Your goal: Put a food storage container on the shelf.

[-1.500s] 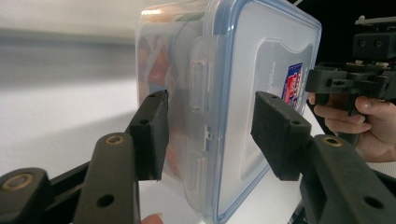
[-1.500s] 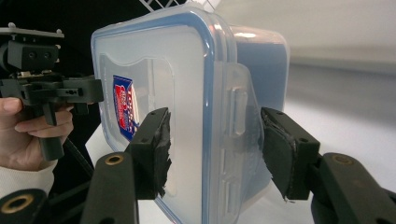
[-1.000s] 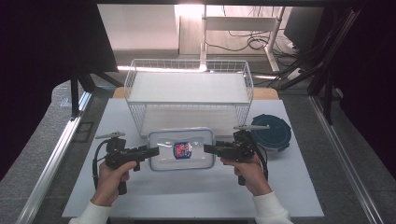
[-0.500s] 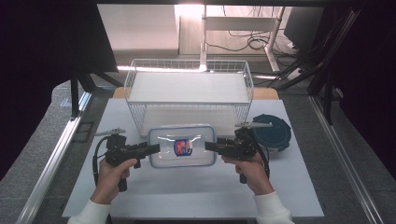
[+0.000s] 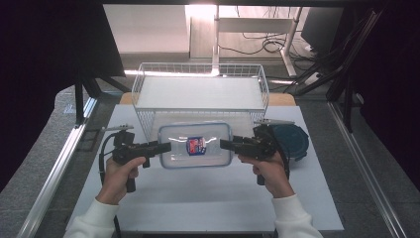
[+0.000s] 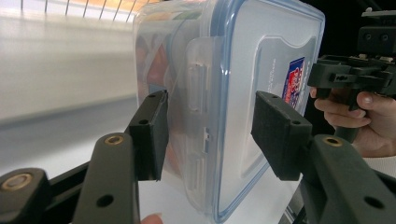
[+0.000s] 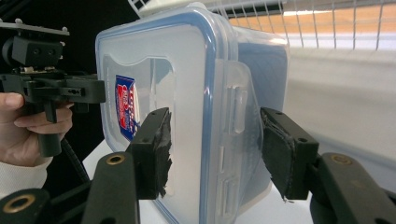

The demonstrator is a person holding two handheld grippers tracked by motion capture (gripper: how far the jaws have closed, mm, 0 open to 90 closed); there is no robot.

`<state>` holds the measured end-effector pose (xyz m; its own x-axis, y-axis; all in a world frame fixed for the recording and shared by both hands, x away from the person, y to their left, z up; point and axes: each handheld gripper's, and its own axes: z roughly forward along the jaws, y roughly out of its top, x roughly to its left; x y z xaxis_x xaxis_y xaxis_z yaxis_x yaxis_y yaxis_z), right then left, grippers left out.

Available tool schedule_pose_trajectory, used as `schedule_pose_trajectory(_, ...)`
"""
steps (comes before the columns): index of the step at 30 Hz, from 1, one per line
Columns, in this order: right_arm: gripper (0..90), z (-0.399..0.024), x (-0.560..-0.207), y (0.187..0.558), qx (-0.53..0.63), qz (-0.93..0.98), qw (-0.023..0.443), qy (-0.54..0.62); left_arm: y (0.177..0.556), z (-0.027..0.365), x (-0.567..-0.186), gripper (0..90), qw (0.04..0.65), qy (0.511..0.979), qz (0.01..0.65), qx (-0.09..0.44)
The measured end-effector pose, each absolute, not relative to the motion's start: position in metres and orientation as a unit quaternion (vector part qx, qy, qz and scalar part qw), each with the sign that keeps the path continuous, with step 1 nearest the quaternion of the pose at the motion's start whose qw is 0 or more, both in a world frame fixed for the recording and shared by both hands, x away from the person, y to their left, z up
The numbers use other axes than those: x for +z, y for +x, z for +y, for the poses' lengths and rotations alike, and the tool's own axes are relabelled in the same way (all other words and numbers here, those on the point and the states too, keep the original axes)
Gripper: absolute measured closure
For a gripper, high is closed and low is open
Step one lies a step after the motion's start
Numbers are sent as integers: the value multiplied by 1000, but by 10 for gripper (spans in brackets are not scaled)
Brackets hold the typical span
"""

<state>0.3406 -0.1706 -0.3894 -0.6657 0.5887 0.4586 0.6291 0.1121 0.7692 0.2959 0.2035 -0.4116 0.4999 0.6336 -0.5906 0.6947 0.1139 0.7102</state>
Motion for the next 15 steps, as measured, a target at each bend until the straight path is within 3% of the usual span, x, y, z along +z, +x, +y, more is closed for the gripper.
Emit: schedule_pose_trajectory(15,452,-171,-351,355,-538,-742,0,-399,317,204,-370,470,563,671,482,-8)
